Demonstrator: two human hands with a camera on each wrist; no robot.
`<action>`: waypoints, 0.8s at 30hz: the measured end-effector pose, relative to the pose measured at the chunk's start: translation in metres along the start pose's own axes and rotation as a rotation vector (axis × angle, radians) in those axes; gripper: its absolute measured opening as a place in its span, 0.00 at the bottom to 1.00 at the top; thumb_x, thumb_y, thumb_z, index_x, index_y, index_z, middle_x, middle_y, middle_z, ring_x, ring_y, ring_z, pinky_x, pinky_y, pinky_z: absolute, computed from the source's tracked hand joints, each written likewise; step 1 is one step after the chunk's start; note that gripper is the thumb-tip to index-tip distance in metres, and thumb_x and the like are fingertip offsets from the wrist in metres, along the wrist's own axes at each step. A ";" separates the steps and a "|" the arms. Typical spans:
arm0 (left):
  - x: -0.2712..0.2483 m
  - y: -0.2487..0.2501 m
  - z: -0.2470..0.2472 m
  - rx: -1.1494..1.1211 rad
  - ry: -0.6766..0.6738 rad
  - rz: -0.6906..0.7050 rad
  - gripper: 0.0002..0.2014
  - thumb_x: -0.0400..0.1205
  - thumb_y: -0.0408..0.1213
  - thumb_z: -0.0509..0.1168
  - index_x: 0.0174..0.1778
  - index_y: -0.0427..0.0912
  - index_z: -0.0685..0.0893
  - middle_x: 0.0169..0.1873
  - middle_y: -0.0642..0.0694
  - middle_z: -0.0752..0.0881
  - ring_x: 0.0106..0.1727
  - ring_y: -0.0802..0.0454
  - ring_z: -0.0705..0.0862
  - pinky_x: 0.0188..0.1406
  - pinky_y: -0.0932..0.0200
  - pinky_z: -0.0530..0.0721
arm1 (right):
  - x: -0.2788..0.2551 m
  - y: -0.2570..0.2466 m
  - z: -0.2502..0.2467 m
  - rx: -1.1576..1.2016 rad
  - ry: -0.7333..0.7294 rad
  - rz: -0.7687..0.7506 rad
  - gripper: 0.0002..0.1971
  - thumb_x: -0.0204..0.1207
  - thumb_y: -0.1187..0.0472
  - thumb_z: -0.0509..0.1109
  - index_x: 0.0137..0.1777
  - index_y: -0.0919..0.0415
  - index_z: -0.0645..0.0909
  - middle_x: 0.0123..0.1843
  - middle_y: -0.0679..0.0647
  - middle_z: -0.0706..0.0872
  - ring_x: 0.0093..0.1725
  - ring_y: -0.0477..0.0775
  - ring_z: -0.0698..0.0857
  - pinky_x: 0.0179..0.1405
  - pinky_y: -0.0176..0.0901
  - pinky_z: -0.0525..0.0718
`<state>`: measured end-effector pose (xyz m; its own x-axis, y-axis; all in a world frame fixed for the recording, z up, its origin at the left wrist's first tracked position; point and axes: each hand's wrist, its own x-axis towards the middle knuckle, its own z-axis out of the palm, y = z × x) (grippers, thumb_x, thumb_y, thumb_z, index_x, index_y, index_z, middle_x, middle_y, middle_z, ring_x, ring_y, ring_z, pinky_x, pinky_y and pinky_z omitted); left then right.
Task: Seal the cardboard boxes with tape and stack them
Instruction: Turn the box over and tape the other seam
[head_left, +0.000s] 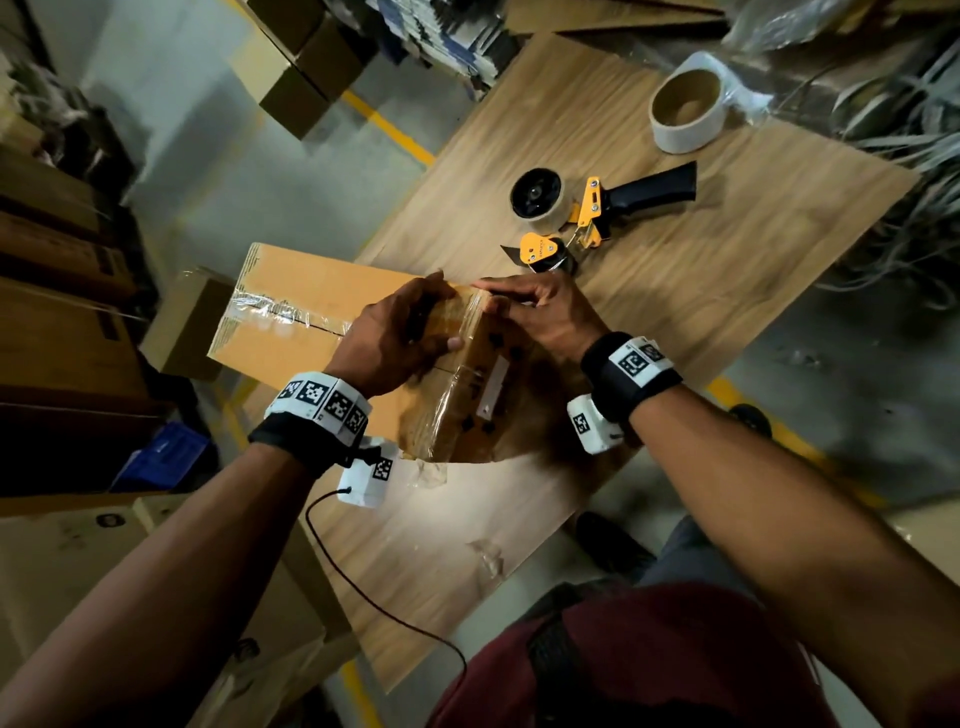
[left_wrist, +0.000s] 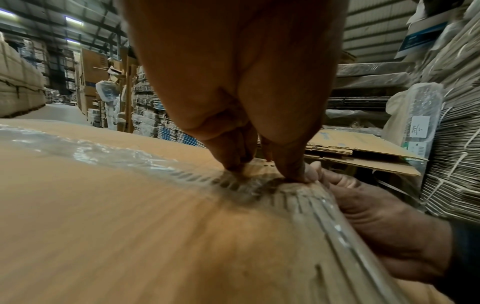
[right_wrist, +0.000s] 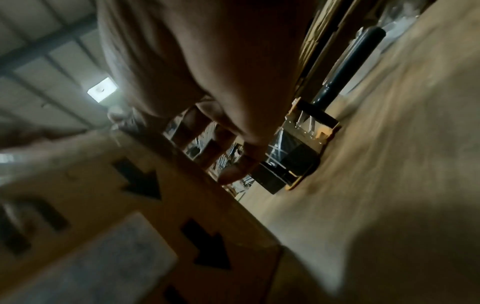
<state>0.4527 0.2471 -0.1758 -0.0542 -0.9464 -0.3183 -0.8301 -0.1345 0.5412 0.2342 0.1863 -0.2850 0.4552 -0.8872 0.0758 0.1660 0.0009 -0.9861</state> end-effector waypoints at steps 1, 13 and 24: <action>-0.001 0.001 0.000 0.022 0.006 0.006 0.33 0.71 0.68 0.75 0.72 0.63 0.81 0.75 0.59 0.84 0.68 0.51 0.88 0.71 0.42 0.85 | 0.001 0.004 -0.001 0.000 -0.007 -0.013 0.16 0.79 0.66 0.79 0.67 0.64 0.88 0.65 0.57 0.90 0.65 0.45 0.90 0.68 0.42 0.86; -0.027 0.006 -0.002 -0.075 0.153 0.056 0.23 0.80 0.48 0.80 0.70 0.48 0.87 0.74 0.53 0.85 0.76 0.62 0.81 0.76 0.53 0.82 | 0.007 0.001 -0.009 -0.794 -0.130 -0.335 0.58 0.65 0.25 0.76 0.91 0.48 0.57 0.93 0.57 0.54 0.88 0.60 0.64 0.82 0.60 0.69; -0.141 -0.030 0.027 0.031 0.417 0.040 0.20 0.77 0.48 0.81 0.65 0.49 0.92 0.65 0.56 0.89 0.56 0.65 0.89 0.51 0.74 0.85 | -0.024 0.010 0.025 -1.180 -0.246 -0.529 0.52 0.68 0.38 0.81 0.90 0.41 0.59 0.93 0.61 0.50 0.92 0.65 0.47 0.83 0.77 0.57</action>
<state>0.4704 0.3927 -0.1679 0.1372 -0.9894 0.0479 -0.8483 -0.0924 0.5214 0.2471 0.2194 -0.2930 0.7384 -0.5494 0.3911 -0.4296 -0.8302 -0.3552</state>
